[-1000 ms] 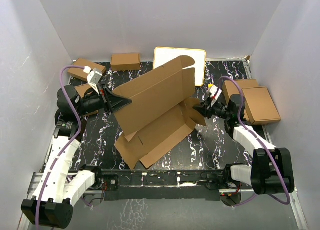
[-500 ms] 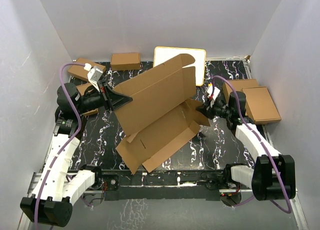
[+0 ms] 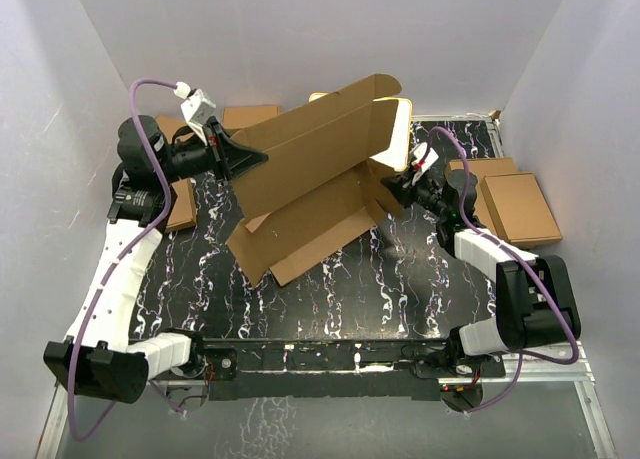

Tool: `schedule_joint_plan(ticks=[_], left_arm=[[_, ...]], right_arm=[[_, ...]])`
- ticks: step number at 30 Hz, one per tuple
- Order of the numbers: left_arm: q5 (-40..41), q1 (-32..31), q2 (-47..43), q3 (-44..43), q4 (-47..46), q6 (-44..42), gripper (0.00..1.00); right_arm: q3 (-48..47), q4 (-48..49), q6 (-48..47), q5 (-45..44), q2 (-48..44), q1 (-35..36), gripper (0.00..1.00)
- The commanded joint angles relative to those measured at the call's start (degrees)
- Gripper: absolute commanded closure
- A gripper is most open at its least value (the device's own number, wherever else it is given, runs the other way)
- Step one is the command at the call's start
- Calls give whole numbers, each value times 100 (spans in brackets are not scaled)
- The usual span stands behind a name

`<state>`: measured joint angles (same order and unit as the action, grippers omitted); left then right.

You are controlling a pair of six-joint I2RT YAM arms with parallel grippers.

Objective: Fold the paper box

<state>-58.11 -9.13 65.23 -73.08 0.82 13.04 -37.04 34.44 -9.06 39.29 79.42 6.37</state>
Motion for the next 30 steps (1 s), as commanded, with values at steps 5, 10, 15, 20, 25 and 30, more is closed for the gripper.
schedule_joint_plan(ticks=[5,10,15,20,25,30], left_arm=[[-405,-37,179,578,-632,228,100],[-450,-55,-31,1155,-1110,683,100],[-344,-104,-316,1472,-1144,865,100],[-123,-115,-493,1568,-1172,1012,100],[-58,-201,-490,1520,-1008,890,100],[-2,-327,-439,1423,-546,553,100]], right_arm=[[355,1969,193,-493,168,57,92],[958,2231,102,-406,82,51,92],[1551,2255,-35,-348,-294,57,91],[2080,2227,-238,-253,-633,52,86],[2063,1971,-301,-94,-797,33,80],[1885,1633,-311,151,-889,-54,76]])
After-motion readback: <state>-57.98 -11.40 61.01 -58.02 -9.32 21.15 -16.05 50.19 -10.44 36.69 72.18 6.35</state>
